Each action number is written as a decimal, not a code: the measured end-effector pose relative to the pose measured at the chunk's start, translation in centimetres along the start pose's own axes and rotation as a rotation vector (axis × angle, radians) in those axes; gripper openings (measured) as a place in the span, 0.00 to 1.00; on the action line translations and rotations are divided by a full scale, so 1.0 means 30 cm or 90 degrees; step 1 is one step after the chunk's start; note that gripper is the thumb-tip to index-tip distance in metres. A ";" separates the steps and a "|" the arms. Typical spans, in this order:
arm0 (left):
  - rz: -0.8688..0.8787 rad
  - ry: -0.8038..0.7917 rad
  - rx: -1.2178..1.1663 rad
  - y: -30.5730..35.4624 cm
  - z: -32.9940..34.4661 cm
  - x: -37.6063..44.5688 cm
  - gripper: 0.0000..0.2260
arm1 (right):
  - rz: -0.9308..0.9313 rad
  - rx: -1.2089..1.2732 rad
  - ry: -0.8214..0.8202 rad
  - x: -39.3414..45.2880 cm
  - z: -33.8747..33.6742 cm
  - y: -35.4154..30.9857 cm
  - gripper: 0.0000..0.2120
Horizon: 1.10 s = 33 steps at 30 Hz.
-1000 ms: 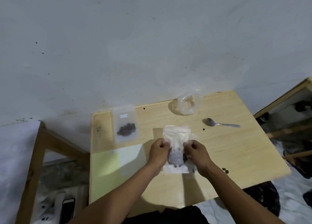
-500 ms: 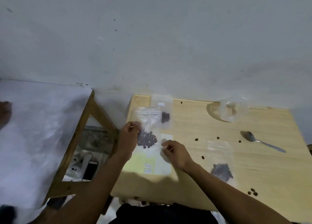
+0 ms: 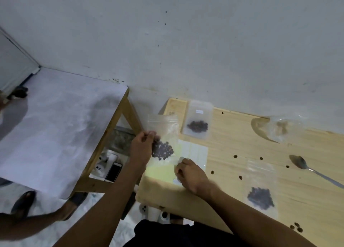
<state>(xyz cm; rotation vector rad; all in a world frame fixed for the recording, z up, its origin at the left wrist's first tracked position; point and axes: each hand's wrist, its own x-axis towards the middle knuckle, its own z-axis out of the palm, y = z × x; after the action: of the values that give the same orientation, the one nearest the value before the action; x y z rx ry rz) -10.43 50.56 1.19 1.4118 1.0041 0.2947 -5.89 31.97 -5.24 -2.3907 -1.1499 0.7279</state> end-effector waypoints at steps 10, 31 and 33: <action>0.043 -0.032 0.013 0.078 0.027 -0.007 0.09 | 0.157 0.313 0.165 -0.018 -0.096 0.022 0.07; 0.144 -0.297 -0.070 0.276 0.334 -0.112 0.06 | 0.204 0.628 0.554 0.009 -0.577 -0.095 0.04; 0.145 -0.292 -0.074 0.281 0.347 -0.119 0.06 | 0.216 0.630 0.566 0.005 -0.582 -0.093 0.03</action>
<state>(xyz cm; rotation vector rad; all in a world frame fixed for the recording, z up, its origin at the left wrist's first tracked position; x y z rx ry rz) -1.79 42.69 8.66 1.4040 0.4461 0.1795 3.03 31.68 10.04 -1.6733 0.0331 0.1554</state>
